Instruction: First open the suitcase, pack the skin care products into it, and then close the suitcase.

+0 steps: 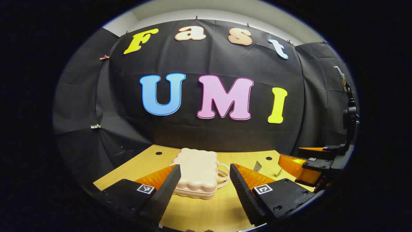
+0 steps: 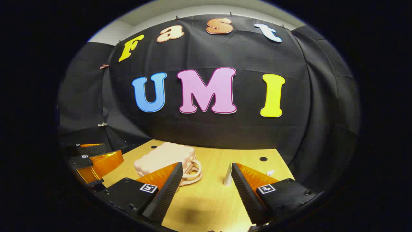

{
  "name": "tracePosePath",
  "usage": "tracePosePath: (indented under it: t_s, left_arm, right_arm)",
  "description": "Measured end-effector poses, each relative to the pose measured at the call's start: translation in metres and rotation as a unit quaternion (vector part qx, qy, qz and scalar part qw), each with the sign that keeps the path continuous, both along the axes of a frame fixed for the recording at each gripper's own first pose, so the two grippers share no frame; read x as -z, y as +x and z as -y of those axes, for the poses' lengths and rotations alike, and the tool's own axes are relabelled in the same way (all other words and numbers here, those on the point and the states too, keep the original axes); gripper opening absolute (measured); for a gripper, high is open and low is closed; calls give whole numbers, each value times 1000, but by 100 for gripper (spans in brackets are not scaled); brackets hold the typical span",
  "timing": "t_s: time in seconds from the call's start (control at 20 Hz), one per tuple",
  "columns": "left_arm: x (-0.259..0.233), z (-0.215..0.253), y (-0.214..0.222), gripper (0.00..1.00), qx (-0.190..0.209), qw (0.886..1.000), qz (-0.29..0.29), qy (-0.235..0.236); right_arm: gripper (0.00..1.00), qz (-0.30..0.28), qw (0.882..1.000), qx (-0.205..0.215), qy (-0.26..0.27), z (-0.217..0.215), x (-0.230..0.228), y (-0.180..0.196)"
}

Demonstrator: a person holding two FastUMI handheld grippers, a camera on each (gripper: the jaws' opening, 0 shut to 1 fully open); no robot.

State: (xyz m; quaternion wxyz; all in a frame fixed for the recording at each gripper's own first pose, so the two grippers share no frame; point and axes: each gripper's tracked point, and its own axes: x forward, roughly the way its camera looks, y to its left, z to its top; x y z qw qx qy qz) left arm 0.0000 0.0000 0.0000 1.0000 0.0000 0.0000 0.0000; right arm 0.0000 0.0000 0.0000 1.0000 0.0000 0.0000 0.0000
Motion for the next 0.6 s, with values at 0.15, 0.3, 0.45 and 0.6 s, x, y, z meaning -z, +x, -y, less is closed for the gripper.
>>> tracePosePath:
  t_s: [0.15, 0.3, 0.45, 0.6]
  left_arm:
    - [6, 5, 2, 96, 2, 1000, -5, -4]
    - [8, 10, 6, 96, 5, 1000, -10, -10]
    - [14, 16, 8, 96, 8, 1000, -18, -14]
    - [19, 19, 9, 96, 10, 1000, -23, -9]
  right_arm:
    - [96, -2, 1000, 2, -1, 6, 2, -1]
    - [96, -4, 1000, 6, -2, 14, 4, -1]
    - [96, -9, 1000, 11, 5, 20, 8, -1]
    - [96, -12, 1000, 14, 8, 25, 11, 0]
